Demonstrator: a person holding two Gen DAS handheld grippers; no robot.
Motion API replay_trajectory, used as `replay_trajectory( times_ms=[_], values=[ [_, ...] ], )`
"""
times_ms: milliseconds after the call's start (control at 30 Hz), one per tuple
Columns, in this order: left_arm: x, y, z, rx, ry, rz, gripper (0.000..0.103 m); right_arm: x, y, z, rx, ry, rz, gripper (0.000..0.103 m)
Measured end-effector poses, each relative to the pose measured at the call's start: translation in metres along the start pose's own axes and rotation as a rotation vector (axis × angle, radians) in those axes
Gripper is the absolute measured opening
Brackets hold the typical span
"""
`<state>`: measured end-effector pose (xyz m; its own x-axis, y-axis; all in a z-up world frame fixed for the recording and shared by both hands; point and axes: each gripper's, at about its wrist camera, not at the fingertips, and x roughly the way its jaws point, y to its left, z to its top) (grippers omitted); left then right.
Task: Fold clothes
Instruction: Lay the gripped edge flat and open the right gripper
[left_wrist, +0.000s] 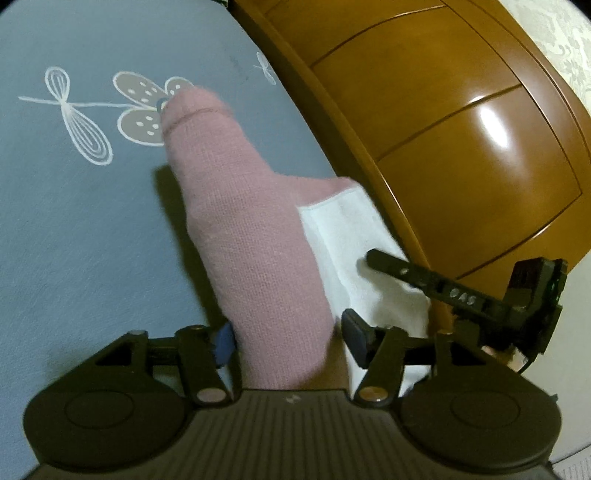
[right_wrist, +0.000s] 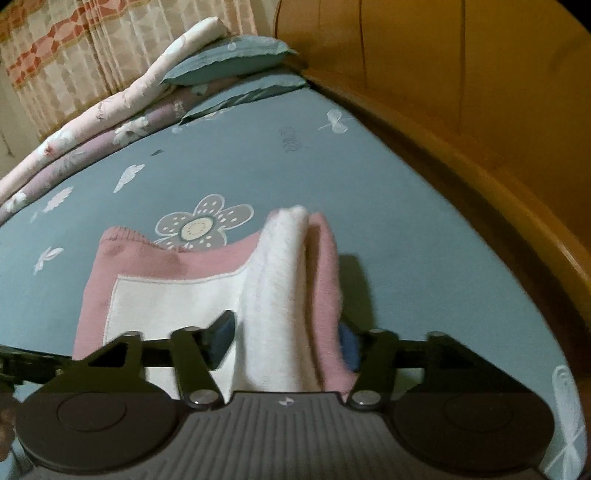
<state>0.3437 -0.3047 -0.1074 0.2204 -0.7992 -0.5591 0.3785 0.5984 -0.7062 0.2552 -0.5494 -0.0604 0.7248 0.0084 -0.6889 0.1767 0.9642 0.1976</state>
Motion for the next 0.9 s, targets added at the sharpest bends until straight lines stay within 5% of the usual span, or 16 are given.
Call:
replay_trajectory(
  times_ms=[33, 233, 467, 667, 900],
  values=[
    [-0.003, -0.002, -0.001, 0.009, -0.002, 0.008, 0.061, -0.004, 0.0, 0.001, 0.001, -0.02, -0.011, 0.087],
    [-0.038, -0.012, -0.013, 0.064, -0.062, 0.035, 0.068, -0.03, 0.004, 0.005, 0.003, -0.066, 0.016, 0.087],
    [-0.081, -0.015, -0.032, 0.088, -0.129, 0.06, 0.074, -0.039, 0.005, -0.008, 0.076, -0.024, 0.283, 0.088],
    [-0.09, -0.006, -0.045, 0.077, -0.125, 0.083, 0.074, -0.003, -0.019, -0.029, 0.115, 0.047, 0.208, 0.079],
    [-0.103, 0.007, -0.052, 0.058, -0.148, 0.125, 0.078, -0.046, -0.005, -0.029, 0.098, 0.007, 0.227, 0.08]
  ],
)
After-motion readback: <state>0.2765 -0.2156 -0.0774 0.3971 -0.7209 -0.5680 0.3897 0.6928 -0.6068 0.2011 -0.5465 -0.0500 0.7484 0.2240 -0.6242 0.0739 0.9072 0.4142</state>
